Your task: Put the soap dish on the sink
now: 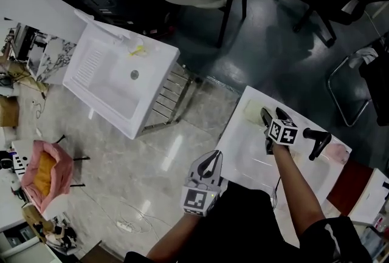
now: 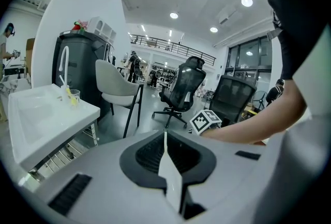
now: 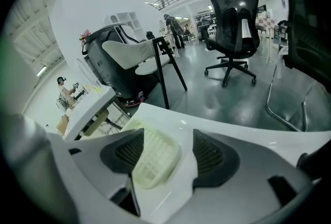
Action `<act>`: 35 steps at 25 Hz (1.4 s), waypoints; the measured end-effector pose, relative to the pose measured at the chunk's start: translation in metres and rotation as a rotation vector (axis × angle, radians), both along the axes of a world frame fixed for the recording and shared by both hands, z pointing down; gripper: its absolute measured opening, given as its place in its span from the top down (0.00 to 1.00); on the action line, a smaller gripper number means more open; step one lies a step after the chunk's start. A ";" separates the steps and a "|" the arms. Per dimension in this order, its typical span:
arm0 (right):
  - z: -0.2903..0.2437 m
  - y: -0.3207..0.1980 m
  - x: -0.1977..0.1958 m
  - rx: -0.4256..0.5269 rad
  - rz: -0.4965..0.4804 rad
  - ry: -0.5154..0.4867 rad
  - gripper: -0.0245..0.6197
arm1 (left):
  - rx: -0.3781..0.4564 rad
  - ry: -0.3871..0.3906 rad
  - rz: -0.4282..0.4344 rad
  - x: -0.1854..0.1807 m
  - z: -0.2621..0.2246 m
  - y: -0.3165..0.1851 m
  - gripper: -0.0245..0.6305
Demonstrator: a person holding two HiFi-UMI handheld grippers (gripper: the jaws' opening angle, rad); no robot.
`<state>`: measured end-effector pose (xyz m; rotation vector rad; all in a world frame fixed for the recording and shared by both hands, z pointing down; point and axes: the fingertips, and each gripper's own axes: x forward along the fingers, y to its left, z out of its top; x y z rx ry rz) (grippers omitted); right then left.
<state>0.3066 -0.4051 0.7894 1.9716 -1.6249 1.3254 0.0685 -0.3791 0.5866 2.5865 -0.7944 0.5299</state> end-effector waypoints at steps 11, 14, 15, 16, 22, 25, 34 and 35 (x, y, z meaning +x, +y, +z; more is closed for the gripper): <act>-0.065 0.041 -0.013 0.133 0.011 0.046 0.53 | 0.058 0.071 0.028 -0.033 -0.034 0.022 0.93; -0.094 0.062 -0.030 0.168 0.018 0.069 0.53 | 0.073 0.093 0.044 -0.047 -0.044 0.031 0.93; -0.103 0.071 -0.037 0.176 0.021 0.071 0.54 | 0.077 0.100 0.047 -0.052 -0.047 0.034 0.93; -0.112 0.080 -0.046 0.186 0.026 0.071 0.55 | 0.086 0.113 0.051 -0.057 -0.051 0.038 0.93; -0.167 0.137 -0.092 0.263 0.066 0.112 0.68 | 0.134 0.240 0.085 -0.075 -0.085 0.053 0.93; -0.197 0.163 -0.102 0.297 0.093 0.161 0.71 | 0.137 0.266 0.101 -0.084 -0.092 0.062 0.93; -0.267 0.234 -0.131 0.383 0.209 0.249 0.96 | 0.067 0.345 0.163 -0.099 -0.086 0.088 0.93; -0.271 0.242 -0.134 0.391 0.225 0.246 0.96 | 0.066 0.353 0.176 -0.098 -0.087 0.092 0.93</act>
